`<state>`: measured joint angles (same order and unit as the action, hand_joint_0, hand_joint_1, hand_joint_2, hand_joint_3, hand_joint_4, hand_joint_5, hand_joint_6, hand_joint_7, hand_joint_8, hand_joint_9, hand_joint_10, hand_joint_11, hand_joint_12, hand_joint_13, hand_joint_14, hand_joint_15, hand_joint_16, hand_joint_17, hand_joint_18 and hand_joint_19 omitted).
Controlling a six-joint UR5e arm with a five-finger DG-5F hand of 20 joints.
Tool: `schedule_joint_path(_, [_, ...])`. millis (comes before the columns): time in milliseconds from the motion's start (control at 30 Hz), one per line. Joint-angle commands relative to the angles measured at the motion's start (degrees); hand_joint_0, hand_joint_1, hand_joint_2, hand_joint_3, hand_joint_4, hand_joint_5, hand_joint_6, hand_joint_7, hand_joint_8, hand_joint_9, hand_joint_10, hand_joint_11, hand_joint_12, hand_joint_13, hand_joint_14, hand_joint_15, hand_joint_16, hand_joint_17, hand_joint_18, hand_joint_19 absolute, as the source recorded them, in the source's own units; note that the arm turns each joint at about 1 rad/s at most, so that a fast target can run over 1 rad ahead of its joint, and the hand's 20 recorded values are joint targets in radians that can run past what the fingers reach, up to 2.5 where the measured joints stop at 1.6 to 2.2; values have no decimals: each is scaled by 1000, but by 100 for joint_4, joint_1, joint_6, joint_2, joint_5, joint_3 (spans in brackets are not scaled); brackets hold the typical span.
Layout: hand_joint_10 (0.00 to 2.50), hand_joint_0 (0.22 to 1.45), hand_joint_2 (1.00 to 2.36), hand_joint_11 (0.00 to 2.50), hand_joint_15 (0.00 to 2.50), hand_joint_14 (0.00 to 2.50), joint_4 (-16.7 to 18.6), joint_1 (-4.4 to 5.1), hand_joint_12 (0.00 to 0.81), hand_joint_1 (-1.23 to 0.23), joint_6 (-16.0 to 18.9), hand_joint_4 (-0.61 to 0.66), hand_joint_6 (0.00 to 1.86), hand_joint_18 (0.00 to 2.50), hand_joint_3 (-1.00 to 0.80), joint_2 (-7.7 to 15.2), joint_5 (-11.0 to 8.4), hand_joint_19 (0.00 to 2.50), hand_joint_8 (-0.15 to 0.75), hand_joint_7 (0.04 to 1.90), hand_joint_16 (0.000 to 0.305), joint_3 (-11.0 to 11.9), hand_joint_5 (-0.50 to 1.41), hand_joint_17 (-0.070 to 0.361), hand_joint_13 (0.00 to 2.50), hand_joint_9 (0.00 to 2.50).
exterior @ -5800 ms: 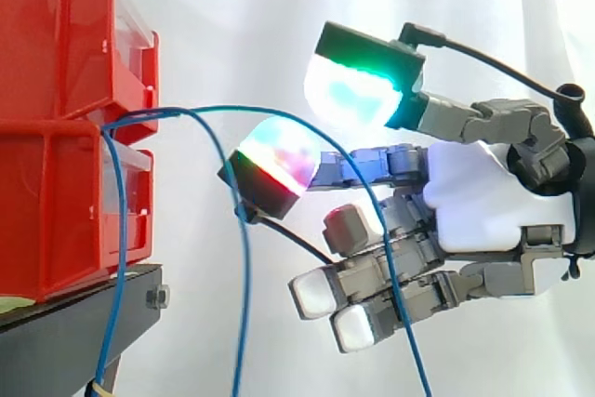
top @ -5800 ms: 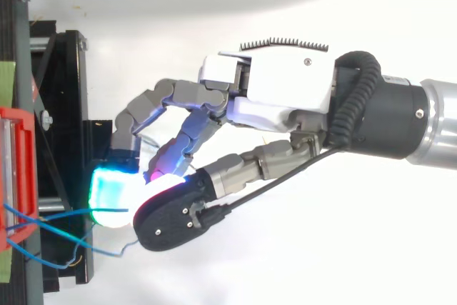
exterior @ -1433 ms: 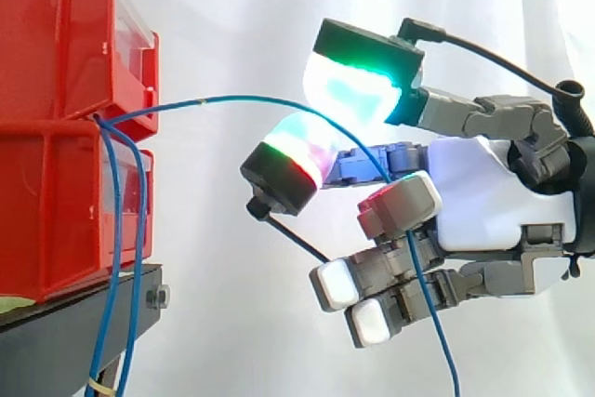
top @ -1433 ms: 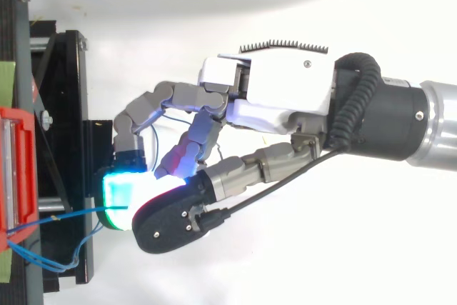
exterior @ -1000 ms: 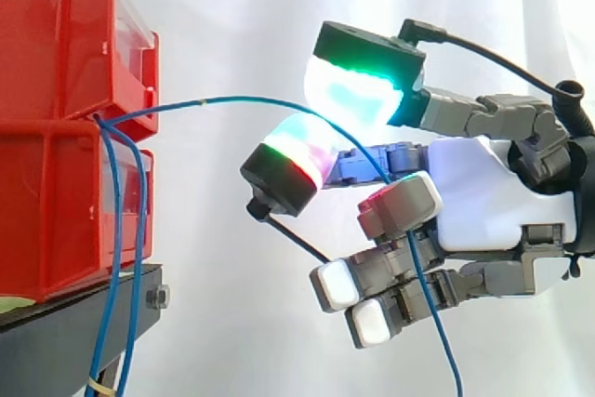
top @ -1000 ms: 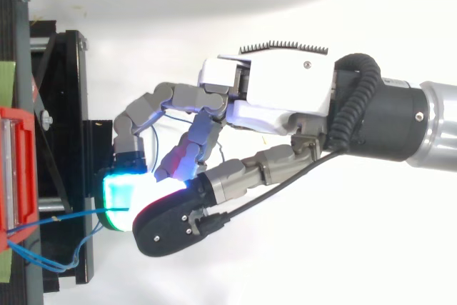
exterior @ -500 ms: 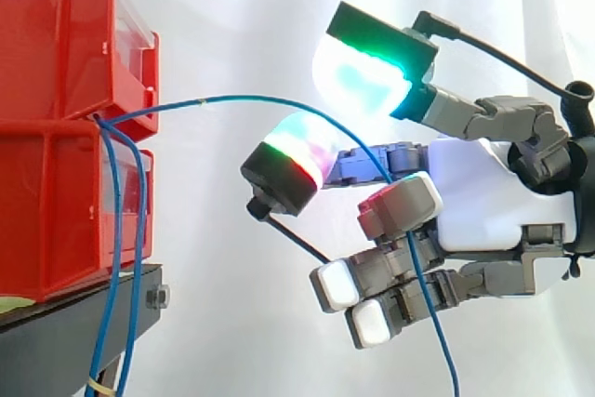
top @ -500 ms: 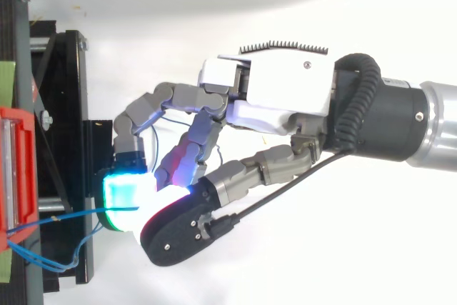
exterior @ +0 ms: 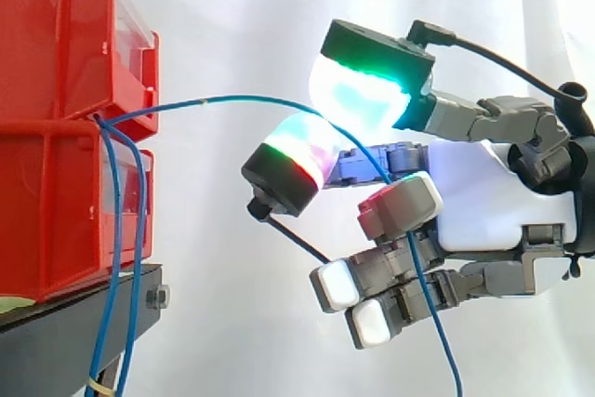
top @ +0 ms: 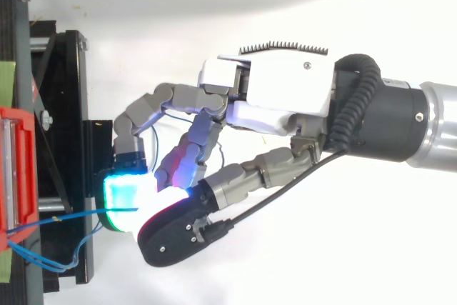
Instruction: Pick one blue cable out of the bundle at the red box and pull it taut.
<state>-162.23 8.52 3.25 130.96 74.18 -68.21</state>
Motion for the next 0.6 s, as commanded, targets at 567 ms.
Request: schedule_joint_path(567, [12, 603, 1019, 921, 503, 14, -2, 9, 374, -875, -176, -69, 905, 775, -167, 0, 0, 500, 379, 1051, 50, 0, -41, 113, 912, 1318])
